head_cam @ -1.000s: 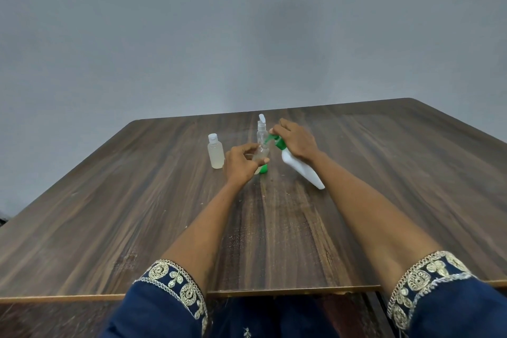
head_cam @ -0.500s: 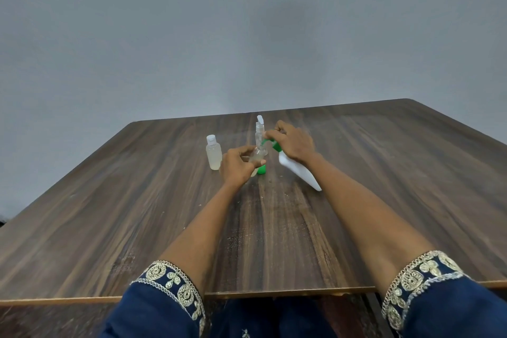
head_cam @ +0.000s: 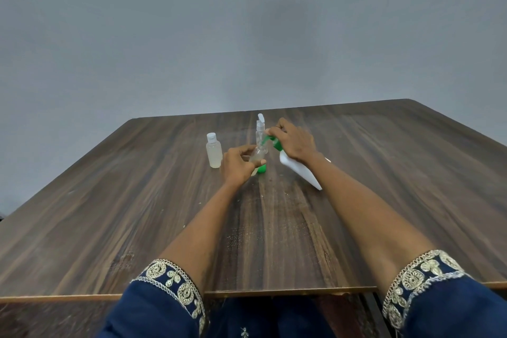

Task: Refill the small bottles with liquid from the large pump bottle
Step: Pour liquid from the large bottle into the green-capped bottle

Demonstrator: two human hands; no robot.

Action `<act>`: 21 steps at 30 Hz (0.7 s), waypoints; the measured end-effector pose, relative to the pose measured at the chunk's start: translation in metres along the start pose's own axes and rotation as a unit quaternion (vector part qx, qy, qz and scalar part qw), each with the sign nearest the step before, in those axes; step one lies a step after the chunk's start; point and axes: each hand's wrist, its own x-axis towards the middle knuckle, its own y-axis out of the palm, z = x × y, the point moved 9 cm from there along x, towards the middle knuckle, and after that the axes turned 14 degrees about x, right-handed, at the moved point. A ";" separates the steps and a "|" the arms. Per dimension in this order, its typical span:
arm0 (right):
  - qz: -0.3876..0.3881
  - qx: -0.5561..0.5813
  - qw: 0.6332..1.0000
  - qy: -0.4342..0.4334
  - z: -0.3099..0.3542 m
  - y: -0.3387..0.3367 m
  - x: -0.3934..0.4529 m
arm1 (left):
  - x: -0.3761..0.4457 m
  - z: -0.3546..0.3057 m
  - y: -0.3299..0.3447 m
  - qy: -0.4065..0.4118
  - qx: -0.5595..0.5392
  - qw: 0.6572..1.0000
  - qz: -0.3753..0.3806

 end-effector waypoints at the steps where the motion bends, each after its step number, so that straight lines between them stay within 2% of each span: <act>1: -0.003 -0.005 1.000 -0.002 0.000 0.000 0.000 | -0.001 0.001 0.000 -0.001 0.003 1.000 0.001; 21: -0.036 -0.013 0.999 -0.015 0.004 -0.004 -0.002 | -0.003 -0.005 -0.002 0.007 0.032 0.999 -0.004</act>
